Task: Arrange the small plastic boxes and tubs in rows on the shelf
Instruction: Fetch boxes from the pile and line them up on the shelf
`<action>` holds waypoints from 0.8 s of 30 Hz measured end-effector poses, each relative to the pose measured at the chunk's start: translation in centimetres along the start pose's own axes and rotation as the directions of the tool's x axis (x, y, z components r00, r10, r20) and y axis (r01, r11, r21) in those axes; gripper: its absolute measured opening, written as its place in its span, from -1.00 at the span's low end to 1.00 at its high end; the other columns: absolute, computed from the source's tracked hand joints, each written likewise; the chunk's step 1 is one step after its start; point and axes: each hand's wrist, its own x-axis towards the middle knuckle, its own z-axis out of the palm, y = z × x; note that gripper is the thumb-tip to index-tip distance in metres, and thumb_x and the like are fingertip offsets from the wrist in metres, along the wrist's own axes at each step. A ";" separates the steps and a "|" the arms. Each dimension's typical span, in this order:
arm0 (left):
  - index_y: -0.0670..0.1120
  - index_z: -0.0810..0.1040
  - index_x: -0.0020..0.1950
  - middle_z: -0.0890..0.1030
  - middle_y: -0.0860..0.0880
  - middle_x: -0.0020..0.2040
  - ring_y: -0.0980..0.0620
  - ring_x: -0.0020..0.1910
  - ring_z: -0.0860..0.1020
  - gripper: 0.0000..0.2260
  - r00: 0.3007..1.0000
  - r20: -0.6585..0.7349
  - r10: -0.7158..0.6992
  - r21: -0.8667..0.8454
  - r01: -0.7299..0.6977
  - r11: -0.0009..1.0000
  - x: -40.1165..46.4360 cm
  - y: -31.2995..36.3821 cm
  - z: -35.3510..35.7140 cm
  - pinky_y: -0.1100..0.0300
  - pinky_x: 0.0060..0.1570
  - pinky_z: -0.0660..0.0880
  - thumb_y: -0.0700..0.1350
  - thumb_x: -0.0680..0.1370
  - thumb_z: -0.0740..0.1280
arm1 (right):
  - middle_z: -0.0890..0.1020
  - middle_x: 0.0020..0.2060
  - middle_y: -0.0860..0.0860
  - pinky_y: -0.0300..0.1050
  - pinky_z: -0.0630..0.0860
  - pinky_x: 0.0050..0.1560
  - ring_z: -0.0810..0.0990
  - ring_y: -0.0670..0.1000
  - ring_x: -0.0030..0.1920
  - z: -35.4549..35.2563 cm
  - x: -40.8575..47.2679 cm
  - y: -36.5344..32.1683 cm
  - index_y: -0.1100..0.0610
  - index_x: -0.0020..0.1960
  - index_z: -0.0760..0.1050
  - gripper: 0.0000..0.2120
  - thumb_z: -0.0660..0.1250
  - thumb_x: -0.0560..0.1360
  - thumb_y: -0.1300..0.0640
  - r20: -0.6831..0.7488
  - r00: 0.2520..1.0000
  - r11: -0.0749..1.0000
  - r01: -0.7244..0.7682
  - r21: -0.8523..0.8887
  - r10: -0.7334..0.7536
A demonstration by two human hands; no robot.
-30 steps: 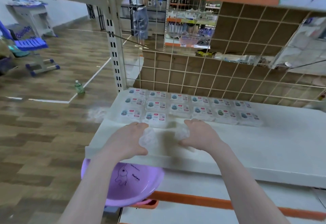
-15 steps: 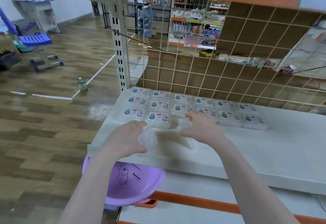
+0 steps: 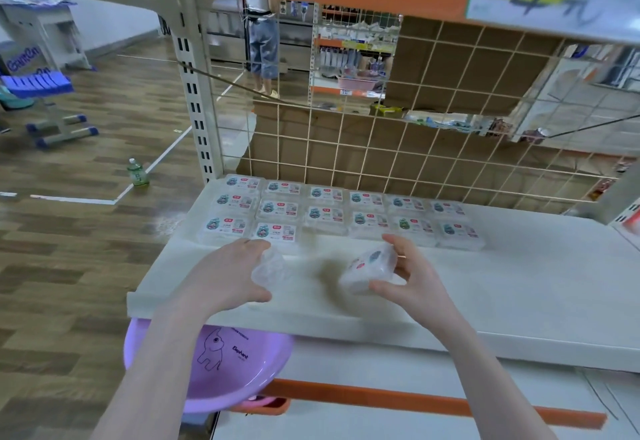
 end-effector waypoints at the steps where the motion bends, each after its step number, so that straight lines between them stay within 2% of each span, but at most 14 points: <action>1: 0.04 0.25 0.43 0.38 0.07 0.33 0.05 0.29 0.36 -0.32 1.000 0.001 0.003 0.007 -0.003 1.000 0.1 0.3 0.1 0.16 0.21 0.36 -0.02 0.37 0.44 | 0.48 0.13 -0.10 -0.42 0.41 0.05 0.50 -0.13 0.12 -0.4 -0.2 0.5 -0.10 0.27 0.36 -0.37 0.49 0.30 0.26 0.006 1.000 0.998 0.007 -0.060 -0.006; 4: 0.02 0.30 0.40 0.40 0.06 0.30 0.06 0.26 0.39 -0.36 1.000 -0.001 0.011 0.005 -0.011 1.000 0.1 1.1 0.3 0.16 0.19 0.38 -0.03 0.36 0.45 | 0.45 0.09 -0.10 -0.54 0.31 -0.04 0.47 -0.08 0.09 -0.9 -0.7 2.0 0.01 0.31 0.39 -0.37 0.48 0.29 0.23 0.042 0.999 0.960 -0.010 -0.279 0.022; 7: 0.03 0.27 0.42 0.39 0.07 0.32 0.07 0.27 0.39 -0.33 1.000 0.007 0.019 0.005 -0.019 1.000 0.0 1.6 0.6 0.19 0.19 0.38 -0.03 0.36 0.45 | 0.41 0.06 -0.11 -0.36 0.34 0.03 0.45 -0.07 0.09 -0.8 -1.1 2.7 0.05 0.36 0.36 -0.34 0.49 0.30 0.18 0.055 0.996 0.931 -0.042 -0.362 0.066; 10: 0.04 0.27 0.41 0.40 0.06 0.30 0.06 0.26 0.40 -0.34 1.000 0.013 0.015 0.003 -0.015 1.000 -0.2 1.9 0.8 0.17 0.18 0.39 -0.04 0.36 0.44 | 0.40 0.07 -0.10 -0.31 0.35 0.09 0.44 -0.07 0.11 -0.9 -1.0 2.8 0.10 0.39 0.33 -0.31 0.48 0.30 0.15 0.062 0.997 0.915 -0.019 -0.403 0.048; 13: 0.04 0.26 0.42 0.40 0.06 0.29 0.07 0.26 0.40 -0.33 1.000 0.012 0.012 0.004 -0.012 1.000 -0.4 1.9 0.9 0.21 0.17 0.37 -0.04 0.37 0.45 | 0.42 0.17 -0.05 -0.28 0.35 0.16 0.43 -0.04 0.18 -1.0 -1.0 2.5 0.14 0.43 0.28 -0.27 0.48 0.32 0.10 0.096 0.994 0.888 0.006 -0.460 0.043; 16: 0.03 0.28 0.42 0.41 0.05 0.28 0.06 0.25 0.40 -0.34 1.000 0.005 0.012 0.006 -0.012 1.000 -0.6 1.7 0.9 0.25 0.14 0.35 -0.04 0.36 0.45 | 0.37 0.32 -0.04 -0.28 0.30 0.24 0.37 -0.06 0.28 -1.8 -0.5 1.7 0.11 0.48 0.21 -0.22 0.45 0.34 0.00 0.215 0.976 0.827 0.100 -0.553 0.026; 18: 0.02 0.28 0.42 0.40 0.05 0.29 0.07 0.26 0.39 -0.33 1.000 0.005 0.010 0.011 -0.010 1.000 -0.7 1.6 0.8 0.26 0.14 0.33 -0.04 0.36 0.46 | 0.27 0.42 -0.08 -0.36 0.17 0.28 0.27 -0.11 0.37 -3.0 0.4 0.7 0.04 0.49 0.16 -0.20 0.43 0.35 -0.01 0.352 0.936 0.768 0.224 -0.600 0.003; 21: 0.01 0.29 0.41 0.41 0.04 0.28 0.06 0.25 0.40 -0.33 1.000 0.002 0.005 0.020 -0.006 1.000 -0.7 1.5 0.7 0.23 0.15 0.36 -0.03 0.35 0.47 | 0.13 0.50 -0.13 -0.40 0.01 0.32 0.07 -0.17 0.46 -4.7 2.4 -1.2 -0.06 0.51 0.08 -0.19 0.43 0.38 0.02 0.564 0.825 0.635 0.419 -0.649 0.031; 24: 0.02 0.28 0.41 0.40 0.04 0.28 0.06 0.24 0.41 -0.32 1.000 0.001 -0.001 0.016 0.001 1.000 -0.6 1.6 0.8 0.20 0.18 0.37 -0.03 0.35 0.47 | 0.03 0.51 -0.16 -0.33 0.02 0.35 0.01 -0.17 0.48 -5.3 4.1 -2.6 -0.08 0.53 -0.02 -0.12 0.44 0.39 0.07 0.692 0.712 0.506 0.555 -0.661 0.122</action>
